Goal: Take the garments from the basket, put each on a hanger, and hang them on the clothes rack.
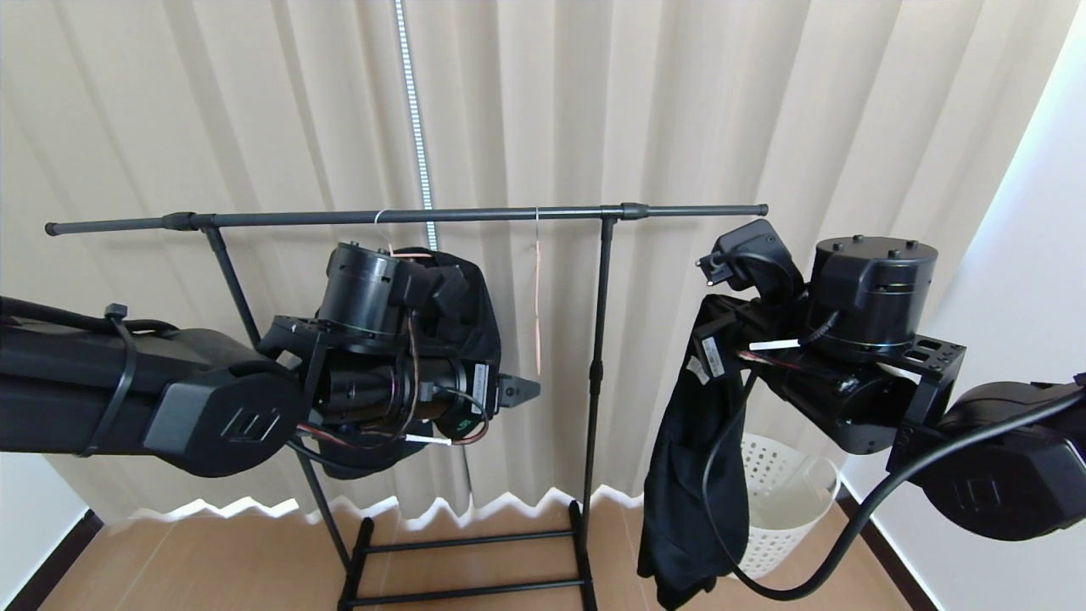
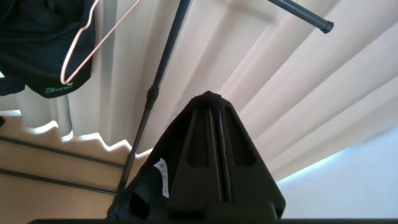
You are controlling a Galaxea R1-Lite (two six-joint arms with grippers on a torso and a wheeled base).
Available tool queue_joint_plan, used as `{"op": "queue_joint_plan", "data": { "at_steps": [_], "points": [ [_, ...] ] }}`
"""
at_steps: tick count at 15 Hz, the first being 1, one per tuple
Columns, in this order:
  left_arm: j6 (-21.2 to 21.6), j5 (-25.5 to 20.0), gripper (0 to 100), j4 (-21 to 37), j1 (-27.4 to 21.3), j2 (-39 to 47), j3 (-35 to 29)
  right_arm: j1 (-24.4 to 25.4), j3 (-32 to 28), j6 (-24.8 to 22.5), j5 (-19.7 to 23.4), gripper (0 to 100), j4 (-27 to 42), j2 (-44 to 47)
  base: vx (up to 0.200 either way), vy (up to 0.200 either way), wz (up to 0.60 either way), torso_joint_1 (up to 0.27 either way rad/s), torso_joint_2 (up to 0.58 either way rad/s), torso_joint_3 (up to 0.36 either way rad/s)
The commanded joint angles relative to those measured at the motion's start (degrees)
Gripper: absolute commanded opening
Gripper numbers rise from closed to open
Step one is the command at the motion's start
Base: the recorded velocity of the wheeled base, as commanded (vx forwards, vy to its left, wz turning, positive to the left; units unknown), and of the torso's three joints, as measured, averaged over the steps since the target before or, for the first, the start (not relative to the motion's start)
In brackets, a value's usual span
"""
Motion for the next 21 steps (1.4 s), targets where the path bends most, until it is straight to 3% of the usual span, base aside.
{"op": "queue_joint_plan", "data": {
  "at_steps": [1, 9, 15, 17, 21],
  "points": [
    [-1.1, 1.8, 100, -0.2, 0.3, 1.7, 0.1, -0.2, -0.1, 0.0, 0.0, 0, 0.0, -0.1, 0.0, 0.0, 0.0, 0.0, 0.0, 0.0],
    [-1.8, 6.2, 100, -0.9, -1.3, 2.0, 0.2, -0.1, 0.6, 0.0, -0.1, 0, 0.0, -1.2, 0.0, -0.025, 0.0, 0.0, 0.0, 0.0],
    [-1.7, 7.2, 100, -0.9, -1.4, 2.8, 0.0, -0.1, 1.2, 0.0, 0.0, 0, 0.0, -1.5, 0.2, -0.2, 0.0, -0.003, 0.0, 0.003],
    [-1.7, 7.3, 100, -0.9, -1.4, 3.3, -0.1, -0.1, 1.2, 0.0, 0.0, 0, 0.0, -1.4, 0.0, -0.2, 0.0, 0.005, 0.0, -0.002],
    [-1.8, 7.9, 100, -0.9, -1.3, 3.3, -0.2, -0.1, 1.2, 0.0, 0.0, 0, 0.0, -1.5, 0.2, 0.05, 0.0, 0.005, 0.0, 0.005]
  ]
}}
